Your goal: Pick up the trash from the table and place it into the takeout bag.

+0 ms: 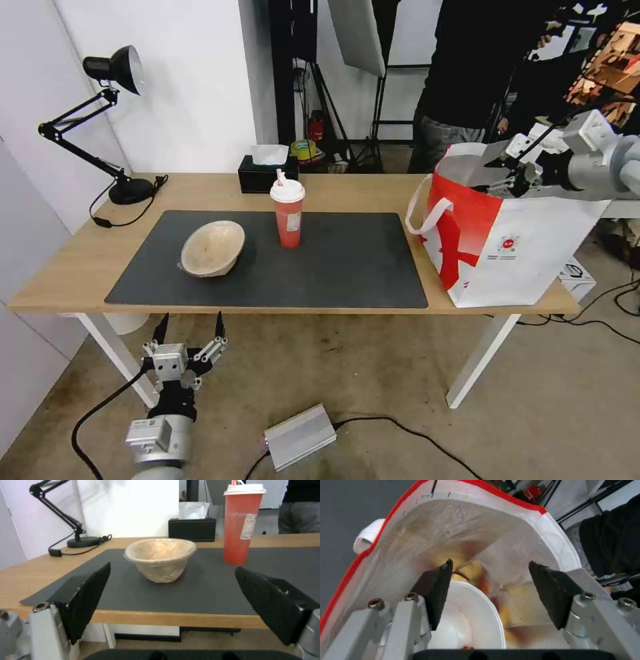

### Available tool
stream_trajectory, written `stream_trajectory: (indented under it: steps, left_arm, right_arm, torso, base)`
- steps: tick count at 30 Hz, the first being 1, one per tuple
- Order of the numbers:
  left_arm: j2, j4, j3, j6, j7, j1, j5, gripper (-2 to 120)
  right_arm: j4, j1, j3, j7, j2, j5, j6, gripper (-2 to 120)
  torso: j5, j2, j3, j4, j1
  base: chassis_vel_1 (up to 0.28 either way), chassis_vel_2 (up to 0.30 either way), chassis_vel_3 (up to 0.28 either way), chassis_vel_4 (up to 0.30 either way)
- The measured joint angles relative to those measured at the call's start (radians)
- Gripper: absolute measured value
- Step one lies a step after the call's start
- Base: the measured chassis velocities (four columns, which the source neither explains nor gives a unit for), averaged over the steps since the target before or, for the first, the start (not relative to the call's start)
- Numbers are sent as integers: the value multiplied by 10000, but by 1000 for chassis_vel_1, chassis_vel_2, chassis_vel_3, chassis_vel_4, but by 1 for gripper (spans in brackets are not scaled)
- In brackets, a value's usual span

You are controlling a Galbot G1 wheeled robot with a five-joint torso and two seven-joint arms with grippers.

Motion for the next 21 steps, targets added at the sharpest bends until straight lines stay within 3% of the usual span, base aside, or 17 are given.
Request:
stream_trajectory:
  steps: [9, 12, 13, 18, 21]
  left_arm:
    - [3, 5, -7, 3, 0, -18, -11, 100]
    - [-8, 4, -9, 8, 2, -26, -14, 100]
    - [-8, 4, -9, 8, 2, -26, -14, 100]
    - [-32, 3, -31, 10, 2, -14, -14, 100]
    - [-43, -1, -39, 11, 2, -7, -14, 100]
  right_arm:
    - [308, -537, 1098, 874, 162, 818, -29, 64]
    - [823, -918, 1888, 2270, 366, 2271, -4, 71]
    - [823, -918, 1888, 2270, 366, 2271, -4, 71]
    - [1520, -1622, 2874, 4177, 741, 3648, 117, 94]
    - [1801, -1883, 3134, 4995, 889, 4139, 262, 99]
  torso:
    - [0, 0, 0, 0, 0]
    - [-1, 0, 0, -1, 0]
    - [-1, 0, 0, -1, 0]
    - [-1, 0, 0, 1, 0]
    - [-1, 0, 0, 0, 0]
  base:
    - [0, 0, 0, 0]
    - [0, 0, 0, 0]
    - [0, 0, 0, 0]
    - [0, 0, 0, 0]
    - [0, 0, 0, 0]
